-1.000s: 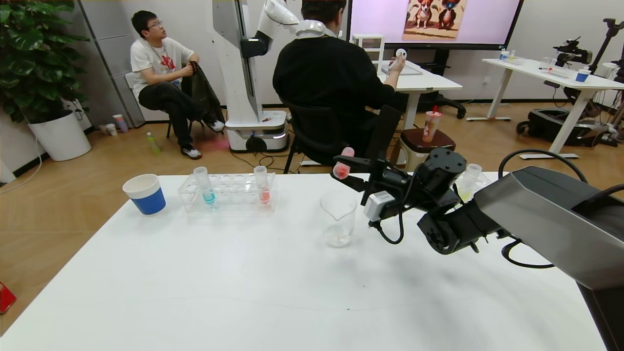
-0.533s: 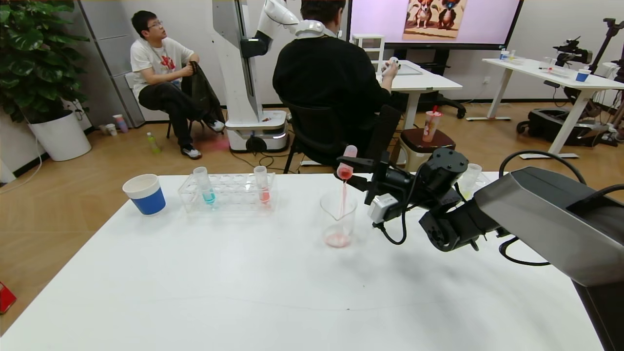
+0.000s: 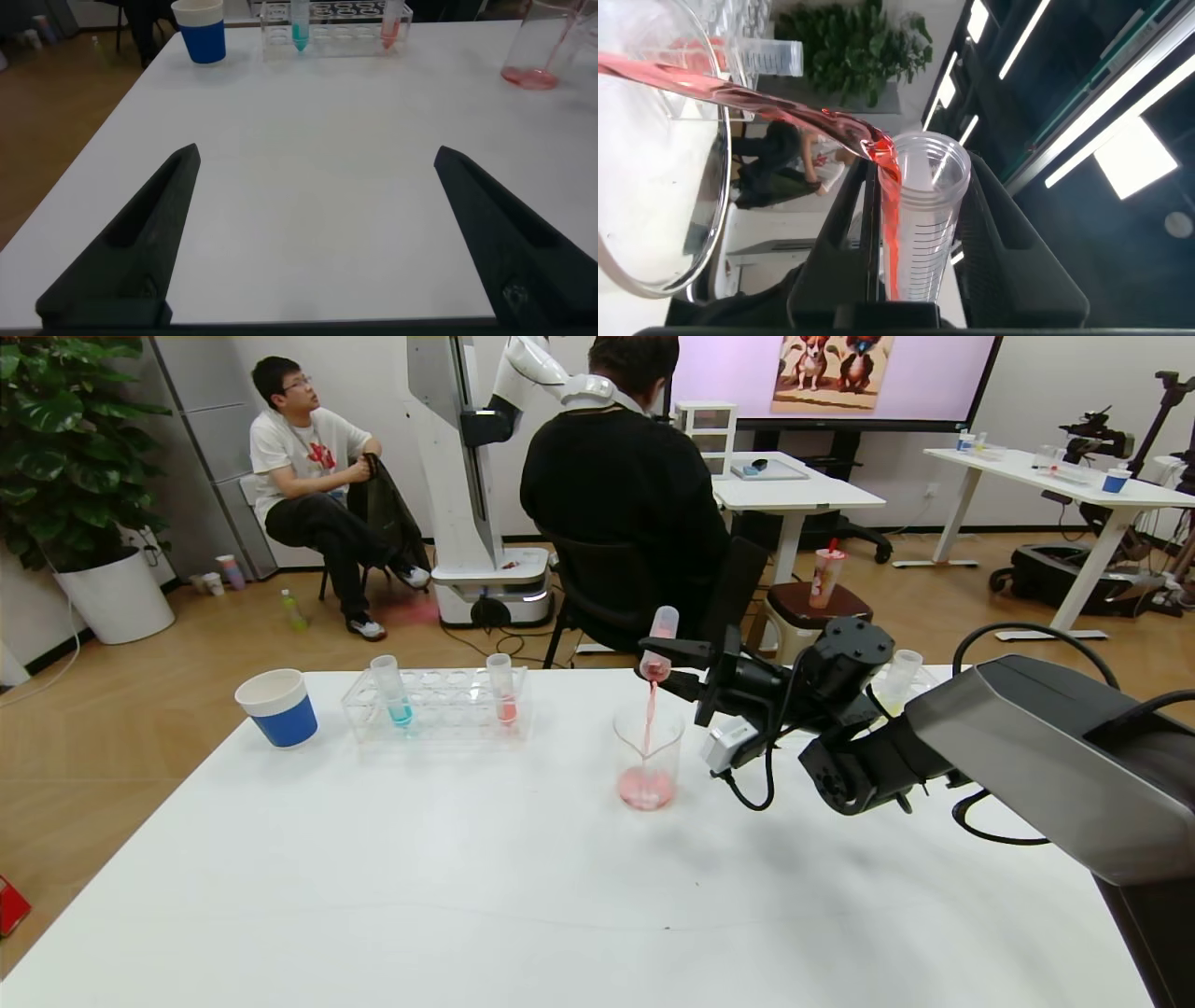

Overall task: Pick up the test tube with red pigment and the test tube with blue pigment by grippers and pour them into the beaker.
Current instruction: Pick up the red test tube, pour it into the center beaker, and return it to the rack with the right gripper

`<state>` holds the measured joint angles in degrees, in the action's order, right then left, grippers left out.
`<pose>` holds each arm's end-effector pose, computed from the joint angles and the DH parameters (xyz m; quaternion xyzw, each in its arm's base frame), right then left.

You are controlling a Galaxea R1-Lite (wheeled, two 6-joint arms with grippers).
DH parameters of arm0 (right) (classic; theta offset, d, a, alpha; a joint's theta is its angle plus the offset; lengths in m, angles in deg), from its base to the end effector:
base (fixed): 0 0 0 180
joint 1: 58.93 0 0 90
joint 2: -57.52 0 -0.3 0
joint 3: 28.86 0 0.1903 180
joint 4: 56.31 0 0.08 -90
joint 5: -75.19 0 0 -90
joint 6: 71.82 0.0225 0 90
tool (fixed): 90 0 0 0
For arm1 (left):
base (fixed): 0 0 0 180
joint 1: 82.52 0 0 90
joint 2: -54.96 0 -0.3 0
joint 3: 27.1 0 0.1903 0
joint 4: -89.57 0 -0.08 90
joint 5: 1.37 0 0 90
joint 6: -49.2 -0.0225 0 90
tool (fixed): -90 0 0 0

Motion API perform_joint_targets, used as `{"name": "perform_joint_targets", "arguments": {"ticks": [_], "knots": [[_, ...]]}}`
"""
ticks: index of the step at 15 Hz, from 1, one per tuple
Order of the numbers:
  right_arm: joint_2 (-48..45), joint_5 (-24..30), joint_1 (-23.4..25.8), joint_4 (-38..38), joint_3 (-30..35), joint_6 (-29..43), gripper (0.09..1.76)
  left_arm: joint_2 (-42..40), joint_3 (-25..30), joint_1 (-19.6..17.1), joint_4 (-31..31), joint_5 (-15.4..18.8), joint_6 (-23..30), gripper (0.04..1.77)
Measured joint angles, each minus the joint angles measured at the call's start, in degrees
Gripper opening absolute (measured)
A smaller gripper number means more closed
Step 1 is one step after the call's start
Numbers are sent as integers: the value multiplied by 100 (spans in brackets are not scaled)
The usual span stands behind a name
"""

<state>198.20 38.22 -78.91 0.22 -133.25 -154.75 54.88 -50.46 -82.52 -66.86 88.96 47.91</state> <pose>0.4386 0.1786 0.1098 -0.5614 -0.5140 0.3273 0.5599 -0.0229 -0.0001 0.0750 0.0113 0.0011 -0.0029 0.9999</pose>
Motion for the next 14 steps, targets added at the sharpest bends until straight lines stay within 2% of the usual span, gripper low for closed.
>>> {"name": "perform_joint_targets", "arguments": {"ticks": [8,14], "knots": [[6,105,-13,59,-140,-1045,52,0,0,0,0,2,-2,175],[30,102,-30,67,-215,-1153,52,0,0,0,0,2,0,175]]}}
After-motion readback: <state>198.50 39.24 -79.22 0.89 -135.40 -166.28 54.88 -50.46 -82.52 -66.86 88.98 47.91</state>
